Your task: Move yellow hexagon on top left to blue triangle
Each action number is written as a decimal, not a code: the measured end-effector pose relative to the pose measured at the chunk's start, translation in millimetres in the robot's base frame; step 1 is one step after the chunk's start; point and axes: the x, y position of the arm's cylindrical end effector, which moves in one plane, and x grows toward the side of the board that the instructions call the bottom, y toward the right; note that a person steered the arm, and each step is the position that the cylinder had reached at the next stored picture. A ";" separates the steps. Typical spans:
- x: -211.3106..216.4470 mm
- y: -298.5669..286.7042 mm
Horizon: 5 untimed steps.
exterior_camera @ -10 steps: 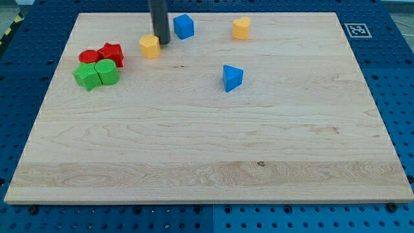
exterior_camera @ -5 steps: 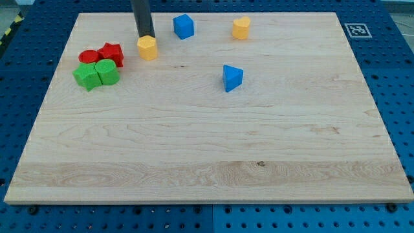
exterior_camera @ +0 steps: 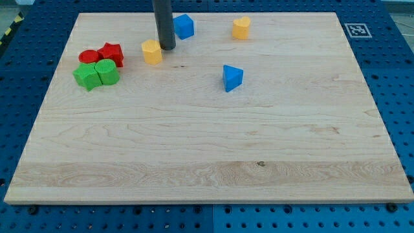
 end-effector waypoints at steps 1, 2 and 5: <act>-21.4 -23.7; -61.6 -40.4; -10.1 -53.5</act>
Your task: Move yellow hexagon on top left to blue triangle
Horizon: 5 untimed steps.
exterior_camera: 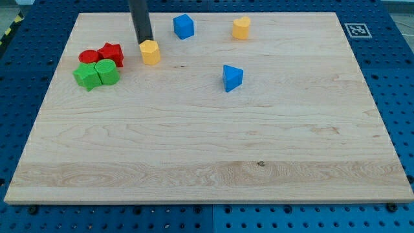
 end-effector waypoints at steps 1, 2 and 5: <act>3.8 -1.6; 19.5 13.7; 40.2 -5.9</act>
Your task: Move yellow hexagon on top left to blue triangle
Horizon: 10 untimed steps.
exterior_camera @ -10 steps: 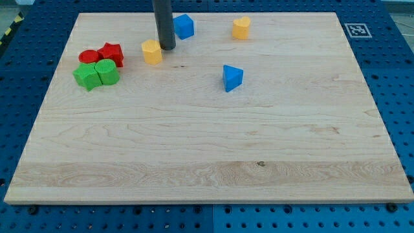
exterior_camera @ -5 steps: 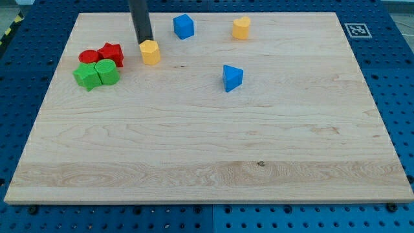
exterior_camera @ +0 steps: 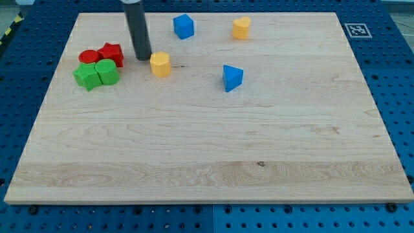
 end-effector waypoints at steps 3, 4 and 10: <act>28.5 16.5; 36.1 41.6; 27.0 71.4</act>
